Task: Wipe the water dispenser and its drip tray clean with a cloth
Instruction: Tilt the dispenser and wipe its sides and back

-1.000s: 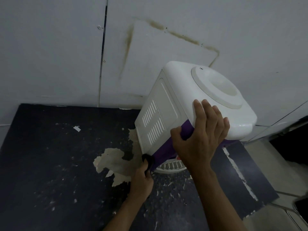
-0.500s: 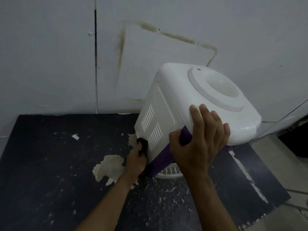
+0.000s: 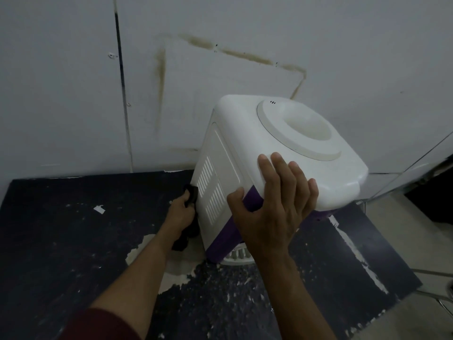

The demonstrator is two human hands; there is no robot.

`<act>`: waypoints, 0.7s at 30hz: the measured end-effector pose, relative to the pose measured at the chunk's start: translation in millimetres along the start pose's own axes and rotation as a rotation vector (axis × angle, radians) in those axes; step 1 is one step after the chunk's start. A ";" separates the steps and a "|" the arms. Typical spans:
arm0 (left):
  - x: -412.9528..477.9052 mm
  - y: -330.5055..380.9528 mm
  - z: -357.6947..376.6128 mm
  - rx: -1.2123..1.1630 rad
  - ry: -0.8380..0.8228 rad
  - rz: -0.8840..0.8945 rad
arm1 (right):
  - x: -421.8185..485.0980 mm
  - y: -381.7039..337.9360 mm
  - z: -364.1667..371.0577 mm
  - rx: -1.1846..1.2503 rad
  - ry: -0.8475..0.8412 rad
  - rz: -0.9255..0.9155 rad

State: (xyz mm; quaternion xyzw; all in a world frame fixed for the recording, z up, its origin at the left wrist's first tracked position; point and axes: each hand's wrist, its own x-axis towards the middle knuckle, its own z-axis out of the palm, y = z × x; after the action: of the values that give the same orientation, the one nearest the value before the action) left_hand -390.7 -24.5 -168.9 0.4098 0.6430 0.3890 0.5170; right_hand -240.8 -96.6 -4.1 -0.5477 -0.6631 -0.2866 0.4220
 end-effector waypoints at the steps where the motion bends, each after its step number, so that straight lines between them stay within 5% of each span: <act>1: -4.0 -2.3 -0.5 0.026 -0.006 0.003 | 0.0 -0.2 -0.1 -0.005 0.000 0.003; 14: 11.5 -0.2 -2.8 -0.057 0.046 0.011 | -0.2 2.2 -1.3 0.013 -0.014 -0.014; 21: -19.0 -27.9 -10.3 0.056 -0.109 -0.003 | 0.4 4.2 -5.4 0.013 -0.059 -0.024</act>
State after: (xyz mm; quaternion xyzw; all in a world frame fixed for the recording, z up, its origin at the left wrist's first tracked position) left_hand -401.9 -53.1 -186.4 0.4436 0.6252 0.3473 0.5401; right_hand -235.5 -100.0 -1.5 -0.5452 -0.6836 -0.2710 0.4026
